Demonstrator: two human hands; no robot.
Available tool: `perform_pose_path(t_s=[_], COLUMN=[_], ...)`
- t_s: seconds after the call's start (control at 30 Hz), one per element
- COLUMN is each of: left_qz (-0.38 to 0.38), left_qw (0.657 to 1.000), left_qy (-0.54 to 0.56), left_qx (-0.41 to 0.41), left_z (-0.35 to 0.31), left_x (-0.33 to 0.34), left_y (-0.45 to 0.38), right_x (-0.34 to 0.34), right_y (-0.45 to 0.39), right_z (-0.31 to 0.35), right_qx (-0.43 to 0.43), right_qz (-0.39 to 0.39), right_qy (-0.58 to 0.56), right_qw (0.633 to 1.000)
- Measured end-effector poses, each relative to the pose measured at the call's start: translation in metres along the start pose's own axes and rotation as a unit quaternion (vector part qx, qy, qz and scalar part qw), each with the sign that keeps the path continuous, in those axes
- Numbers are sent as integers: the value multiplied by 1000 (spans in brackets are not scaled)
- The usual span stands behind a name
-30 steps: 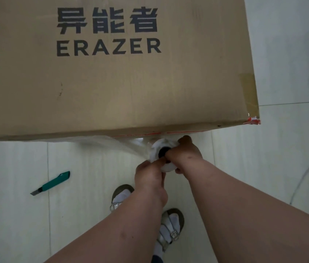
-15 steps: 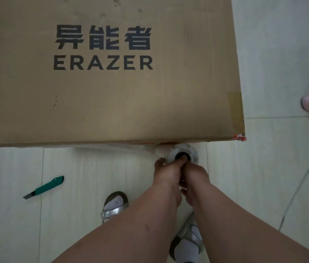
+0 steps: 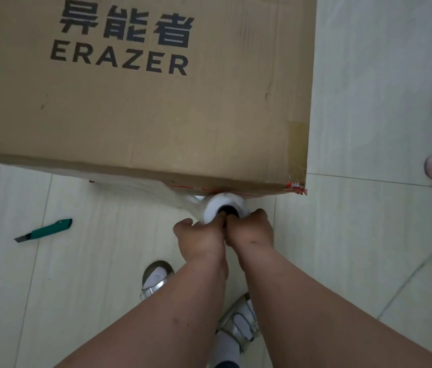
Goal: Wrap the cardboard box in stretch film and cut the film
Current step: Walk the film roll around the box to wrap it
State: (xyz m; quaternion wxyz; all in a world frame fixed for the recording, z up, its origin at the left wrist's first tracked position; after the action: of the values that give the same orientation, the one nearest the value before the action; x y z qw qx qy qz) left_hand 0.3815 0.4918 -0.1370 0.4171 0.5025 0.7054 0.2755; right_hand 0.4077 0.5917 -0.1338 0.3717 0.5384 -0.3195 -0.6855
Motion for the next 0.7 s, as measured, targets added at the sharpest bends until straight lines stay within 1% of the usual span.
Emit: perform_pose_path(t_s=[0.07,0.1,0.13,0.17,0.2,0.27,0.3,0.33,0.37,0.4,0.43,0.47,0.5,0.53,0.57,0.6,0.63,0.7], left_qz=[32,54,69,77,77,54,39,43,73,117,153,172,180,181,181,181,177,172], left_qw=[995,990,988,991,995,996,990,981,970,961,957,960,965,968,969,969,969,967], left_qy=[-66,-89,-96,-76,-33,51,75,92,98,98,77,42,11,-4,-9,1,13,30], left_qx=[74,93,98,83,51,-51,-112,-166,-209,-232,-235,-219,-193,-173,-166,-167,-173,-185], left_z=[-1,-2,-3,-2,-1,11,18,25,31,38,40,38,33,30,28,27,28,31], left_x=[10,17,23,27,29,33,34,35,39,46,50,52,53,54,54,53,53,52], left_y=[4,7,8,10,13,16,18,22,24,24,24,23,21,18,17,16,17,19], right_x=[-7,-12,-16,-22,-26,-29,-27,-25,-23,-22,-22,-24,-27,-33,-42,-52,-61,-67], right_y=[5,7,6,6,6,4,3,2,1,-2,-6,-9,-12,-14,-20,-26,-29,-32], right_z=[-9,-14,-19,-23,-27,-34,-37,-38,-38,-37,-35,-32,-29,-26,-25,-21,-14,-1], right_qx=[45,67,80,88,92,105,119,133,145,154,162,169,171,161,139,98,41,-70], right_qz=[-1,-1,-6,-15,-19,-16,-12,-7,-1,13,39,66,84,81,53,13,-17,-25], right_qy=[-102,-147,-181,-205,-217,-218,-217,-219,-217,-218,-217,-215,-197,-159,-95,-13,70,196], right_qw=[994,987,980,975,972,970,969,967,965,964,962,960,962,971,984,995,997,978])
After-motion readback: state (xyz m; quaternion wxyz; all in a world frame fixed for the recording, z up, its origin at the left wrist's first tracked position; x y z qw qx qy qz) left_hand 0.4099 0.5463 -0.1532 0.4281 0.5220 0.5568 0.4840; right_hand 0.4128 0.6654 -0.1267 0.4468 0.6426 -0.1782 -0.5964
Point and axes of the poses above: each hand's wrist, its own y-axis away from the middle knuckle, its own x-axis out of the palm, z = x × y, the point moved 4 cm from there along -y, towards the middle knuckle, and after that the axes turned 9 degrees about y, right-handed, at the moved point
